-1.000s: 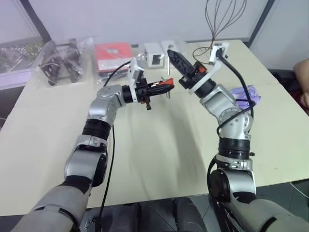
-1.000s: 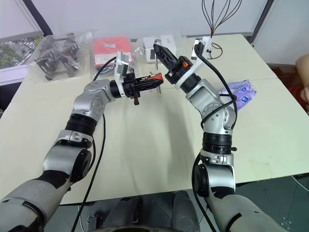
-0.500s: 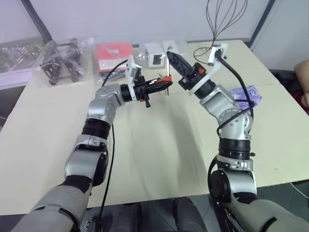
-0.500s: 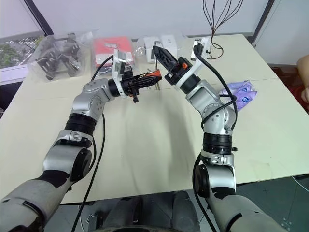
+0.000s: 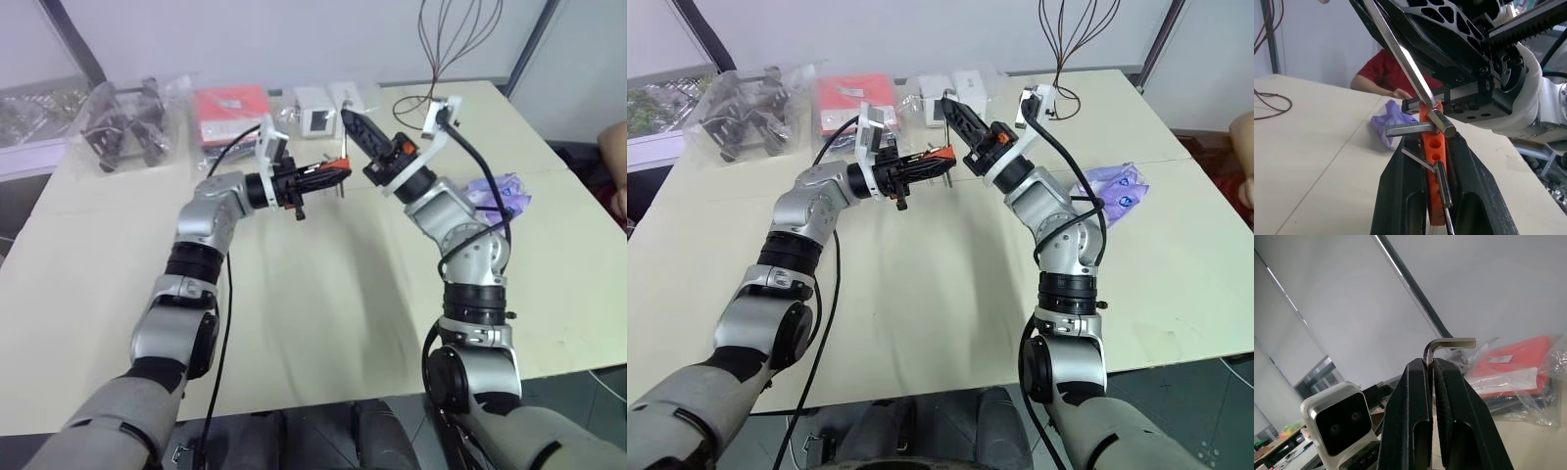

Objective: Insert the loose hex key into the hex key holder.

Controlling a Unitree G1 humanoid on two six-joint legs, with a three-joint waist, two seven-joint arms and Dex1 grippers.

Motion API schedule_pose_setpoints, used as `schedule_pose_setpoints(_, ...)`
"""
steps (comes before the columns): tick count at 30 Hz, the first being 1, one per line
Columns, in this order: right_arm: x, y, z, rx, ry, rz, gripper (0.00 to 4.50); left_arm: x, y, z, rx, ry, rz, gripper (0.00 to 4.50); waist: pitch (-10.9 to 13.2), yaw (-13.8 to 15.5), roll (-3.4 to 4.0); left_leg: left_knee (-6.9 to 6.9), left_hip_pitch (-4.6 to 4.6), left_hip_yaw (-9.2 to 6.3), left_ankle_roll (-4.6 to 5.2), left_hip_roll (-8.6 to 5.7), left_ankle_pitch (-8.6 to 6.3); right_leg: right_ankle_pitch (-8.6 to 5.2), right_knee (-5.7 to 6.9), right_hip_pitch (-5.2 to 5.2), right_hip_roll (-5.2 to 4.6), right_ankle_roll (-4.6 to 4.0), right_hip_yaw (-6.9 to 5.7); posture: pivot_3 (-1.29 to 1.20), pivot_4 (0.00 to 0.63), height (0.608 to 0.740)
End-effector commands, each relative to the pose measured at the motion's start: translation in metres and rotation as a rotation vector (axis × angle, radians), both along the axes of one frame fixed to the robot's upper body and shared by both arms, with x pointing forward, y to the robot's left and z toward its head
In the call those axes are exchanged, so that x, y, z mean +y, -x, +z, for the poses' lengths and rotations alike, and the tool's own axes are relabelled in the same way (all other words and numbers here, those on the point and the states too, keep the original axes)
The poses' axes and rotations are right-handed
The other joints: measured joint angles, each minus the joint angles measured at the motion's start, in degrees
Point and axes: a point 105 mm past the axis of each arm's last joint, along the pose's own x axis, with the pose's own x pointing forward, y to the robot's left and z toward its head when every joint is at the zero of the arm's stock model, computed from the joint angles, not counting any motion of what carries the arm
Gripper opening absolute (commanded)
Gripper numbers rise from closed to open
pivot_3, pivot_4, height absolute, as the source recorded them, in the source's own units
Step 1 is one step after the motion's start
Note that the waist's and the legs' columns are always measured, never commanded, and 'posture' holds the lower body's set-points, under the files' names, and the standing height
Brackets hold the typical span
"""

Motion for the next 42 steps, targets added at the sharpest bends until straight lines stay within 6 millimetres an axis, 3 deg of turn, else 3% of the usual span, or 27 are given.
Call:
schedule_pose_setpoints(1, -0.006, 0.0, 0.003, -0.021, 0.008, -0.017, 0.04, 0.009, 0.003, 0.035, -0.072, 0.11, 0.005, 0.0, 0.0, 0.0, 0.0, 0.0, 0.0, 0.0, 0.0, 0.0, 0.0, 0.0, 0.0, 0.0, 0.0, 0.0, 0.0, 0.0, 0.15, 0.74)
schedule_pose_setpoints(9, 0.0, 0.01, -0.002, -0.046, 0.04, 0.056, 0.04, 0.012, 0.0, 0.037, -0.059, 0.109, 0.015, 0.0, 0.0, 0.0, 0.0, 0.0, 0.0, 0.0, 0.0, 0.0, 0.0, 0.0, 0.0, 0.0, 0.0, 0.0, 0.0, 0.0, 0.15, 0.74)
schedule_pose_setpoints(22, 0.008, 0.024, -0.029, 0.005, 0.135, 0.175, 0.04, 0.008, 0.004, 0.016, -0.244, -0.152, -0.029, 0.0, 0.0, 0.1, 0.0, 0.0, -0.01, 0.02, 0.0, 0.0, 0.0, 0.0, -0.02, 0.0, 0.0, 0.0, 0.0, 0.0, 0.15, 0.74)
schedule_pose_setpoints(28, 0.01, 0.025, -0.038, 0.017, 0.154, 0.181, 0.04, 0.005, 0.004, 0.018, -0.241, -0.122, -0.031, 0.0, 0.0, 0.1, -0.01, 0.01, -0.01, 0.01, 0.02, 0.0, -0.01, 0.0, -0.02, 0.0, 0.0, 0.0, 0.0, 0.0, 0.15, 0.74)
schedule_pose_setpoints(33, 0.01, 0.027, -0.04, 0.005, 0.171, 0.19, 0.04, 0.01, 0.0, 0.036, -0.172, -0.009, -0.008, 0.0, 0.0, 0.0, -0.01, 0.0, -0.01, 0.01, 0.03, 0.0, -0.01, 0.0, -0.01, 0.0, 0.0, 0.0, 0.0, 0.0, 0.15, 0.74)
schedule_pose_setpoints(42, 0.006, 0.028, -0.033, -0.032, 0.136, 0.177, 0.04, 0.015, -0.006, 0.044, -0.136, 0.043, 0.023, 0.0, 0.0, 0.1, -0.02, 0.02, -0.01, 0.01, 0.03, 0.0, -0.01, 0.0, -0.01, 0.0, 0.0, 0.0, -0.01, 0.0, 0.15, 0.74)
